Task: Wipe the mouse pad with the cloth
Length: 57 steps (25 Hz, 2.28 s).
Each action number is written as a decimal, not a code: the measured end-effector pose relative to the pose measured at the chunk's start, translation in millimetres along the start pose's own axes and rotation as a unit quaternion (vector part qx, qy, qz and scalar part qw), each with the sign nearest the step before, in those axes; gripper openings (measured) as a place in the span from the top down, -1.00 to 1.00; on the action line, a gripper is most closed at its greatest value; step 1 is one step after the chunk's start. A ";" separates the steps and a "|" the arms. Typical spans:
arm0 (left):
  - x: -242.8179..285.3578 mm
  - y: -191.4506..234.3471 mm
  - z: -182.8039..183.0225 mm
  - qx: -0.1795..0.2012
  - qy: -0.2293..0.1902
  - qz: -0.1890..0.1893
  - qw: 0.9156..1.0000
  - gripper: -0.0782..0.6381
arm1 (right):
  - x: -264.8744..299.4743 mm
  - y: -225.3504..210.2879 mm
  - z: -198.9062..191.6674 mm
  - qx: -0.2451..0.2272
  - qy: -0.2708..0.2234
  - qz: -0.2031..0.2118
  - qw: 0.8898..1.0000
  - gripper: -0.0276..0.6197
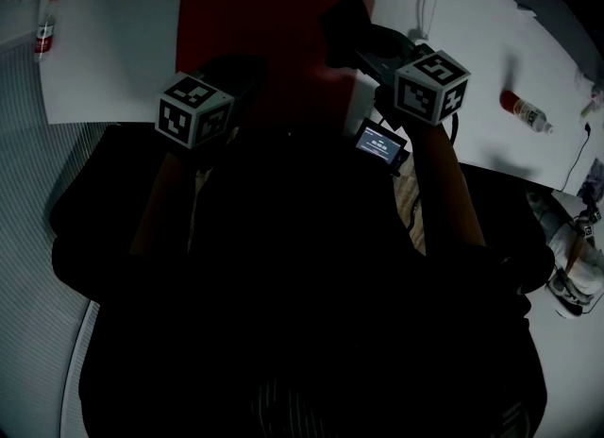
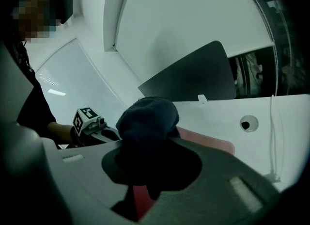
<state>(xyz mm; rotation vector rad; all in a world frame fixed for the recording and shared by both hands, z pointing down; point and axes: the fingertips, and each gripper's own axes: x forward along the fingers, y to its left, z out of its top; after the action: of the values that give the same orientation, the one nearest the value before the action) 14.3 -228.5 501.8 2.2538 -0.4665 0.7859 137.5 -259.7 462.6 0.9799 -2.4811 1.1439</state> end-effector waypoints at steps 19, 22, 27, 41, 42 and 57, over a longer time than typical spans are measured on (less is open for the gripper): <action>21.8 17.4 -43.7 0.033 0.080 0.020 0.996 0.76 | 13.9 -5.4 -62.8 -0.024 0.079 -0.007 0.997 0.67; 24.6 20.7 -55.2 0.054 0.108 0.033 0.992 0.76 | 18.4 -5.6 -75.0 -0.026 0.091 -0.002 0.996 0.67; 30.9 15.7 -80.7 0.082 0.158 0.032 0.983 0.76 | 25.7 -5.1 -89.8 -0.037 0.119 0.001 0.992 0.67; 67.4 52.8 -125.8 0.030 0.214 0.057 0.975 0.76 | 44.5 -17.3 -127.2 -0.078 0.201 0.001 0.977 0.67; 70.3 55.5 -128.4 0.022 0.214 0.064 0.975 0.76 | 46.2 -15.6 -129.2 -0.078 0.204 0.004 0.976 0.67; 79.0 62.6 -135.5 0.038 0.205 0.077 0.975 0.76 | 45.5 -46.6 -122.8 -0.091 0.235 -0.016 0.967 0.67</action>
<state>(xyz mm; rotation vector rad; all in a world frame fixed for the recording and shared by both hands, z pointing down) -13.5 -183.4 662.1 2.0630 -0.4186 1.3348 127.0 -211.9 592.7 0.6084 -2.1306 0.9779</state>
